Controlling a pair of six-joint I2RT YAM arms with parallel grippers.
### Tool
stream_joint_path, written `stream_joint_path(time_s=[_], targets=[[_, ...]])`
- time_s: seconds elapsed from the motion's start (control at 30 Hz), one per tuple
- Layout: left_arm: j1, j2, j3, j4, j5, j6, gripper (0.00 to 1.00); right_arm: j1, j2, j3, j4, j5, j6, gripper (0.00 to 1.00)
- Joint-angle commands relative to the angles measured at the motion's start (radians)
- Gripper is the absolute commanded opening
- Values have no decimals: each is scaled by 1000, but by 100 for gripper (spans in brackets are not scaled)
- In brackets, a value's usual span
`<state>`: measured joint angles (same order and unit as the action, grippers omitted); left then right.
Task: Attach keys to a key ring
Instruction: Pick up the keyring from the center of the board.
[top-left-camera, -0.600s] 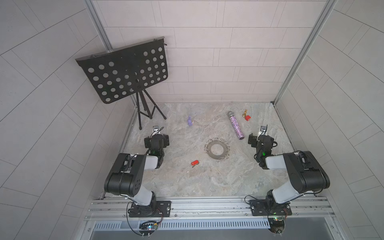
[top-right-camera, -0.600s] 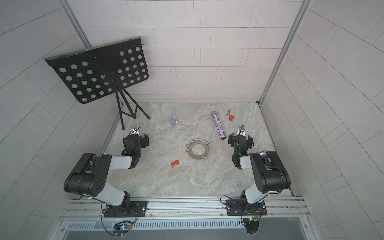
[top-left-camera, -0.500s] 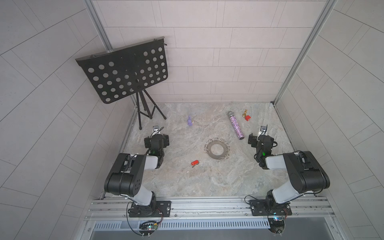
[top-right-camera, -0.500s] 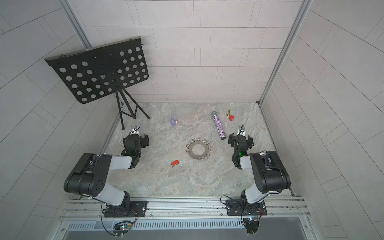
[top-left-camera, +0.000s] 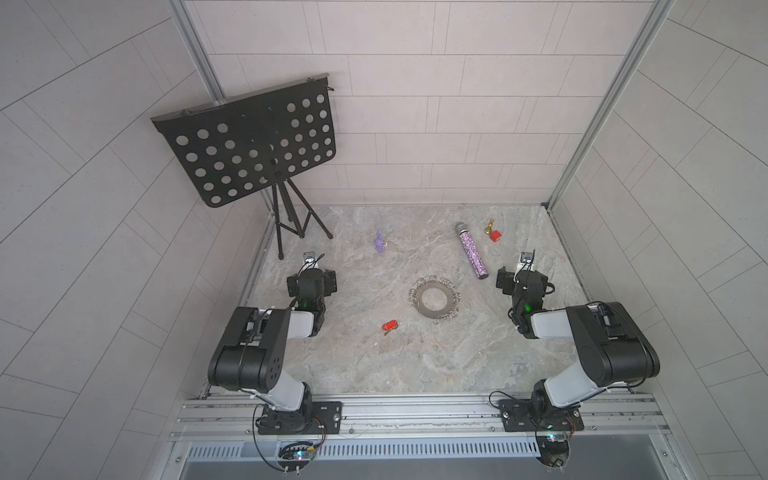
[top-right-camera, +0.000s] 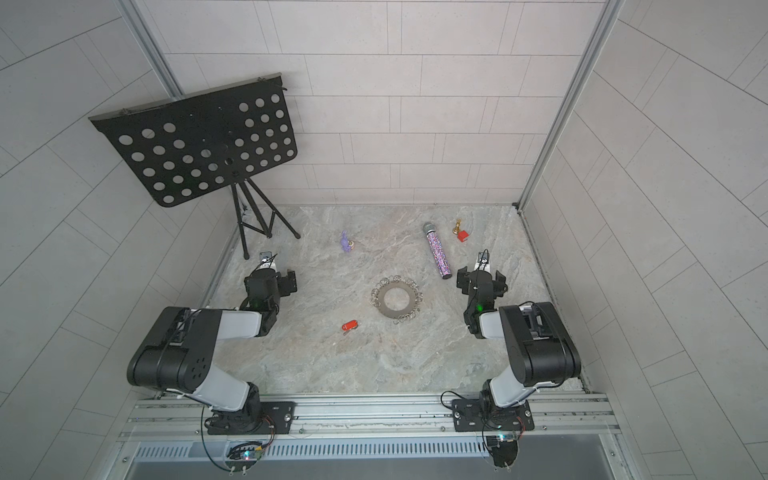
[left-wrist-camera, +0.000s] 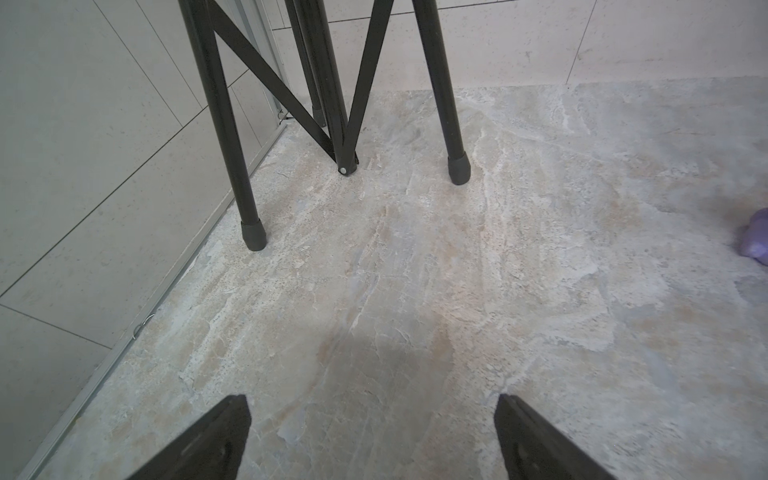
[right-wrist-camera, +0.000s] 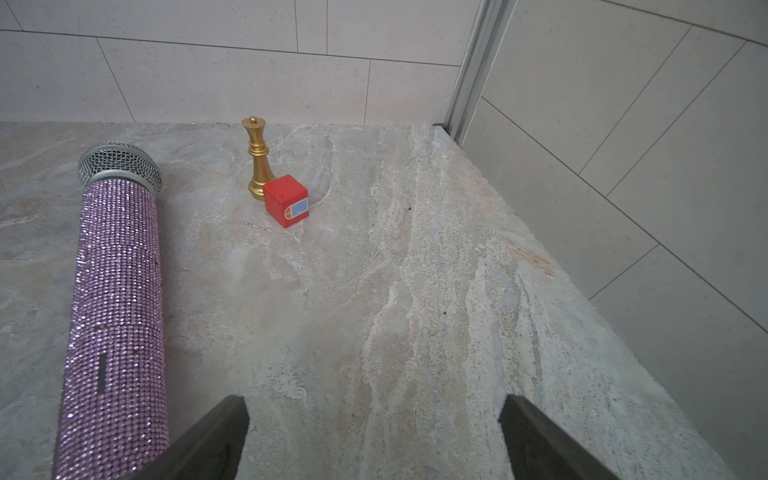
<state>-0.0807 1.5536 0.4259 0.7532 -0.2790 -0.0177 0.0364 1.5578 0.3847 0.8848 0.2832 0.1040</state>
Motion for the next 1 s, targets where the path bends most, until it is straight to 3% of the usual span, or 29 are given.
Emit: stream_joint_path(time_s=[0.0,0.33,0.37,0.43,0.47,0.53,0.6,0.67,0.77,0.83,0.97], targets=[[3,-22,13,-3,11,1,100,-1,-22,-5,-12,4,-4,100],[1,-36,9,-4,1,2,100,16,-42,-11,-2,46,-13,100],[-2,-60,16,-32,-6,2,100,34,-66,-11,-39,67,-24,100],[-2,-126,70,-193,-29,-12,100,63,-90,-57,72,119,-62,100],[-2,-160,120,-310,-55,-29,100,117,-117,-42,29,212,-97,100],[-2,-207,189,-475,-97,-74,100,166,-194,56,-213,243,-118,100],[-2,-265,233,-600,-104,-129,100,185,-274,204,-566,292,60,100],[-2,-314,280,-734,-102,-193,100,186,-348,293,-748,184,153,98],[-2,-394,332,-879,-23,-282,97,190,-451,356,-946,-86,234,86],[-2,-447,374,-998,49,-362,95,204,-503,386,-1089,-195,293,80],[-9,-603,338,-1076,315,-463,90,270,-563,371,-1285,-376,369,63]])
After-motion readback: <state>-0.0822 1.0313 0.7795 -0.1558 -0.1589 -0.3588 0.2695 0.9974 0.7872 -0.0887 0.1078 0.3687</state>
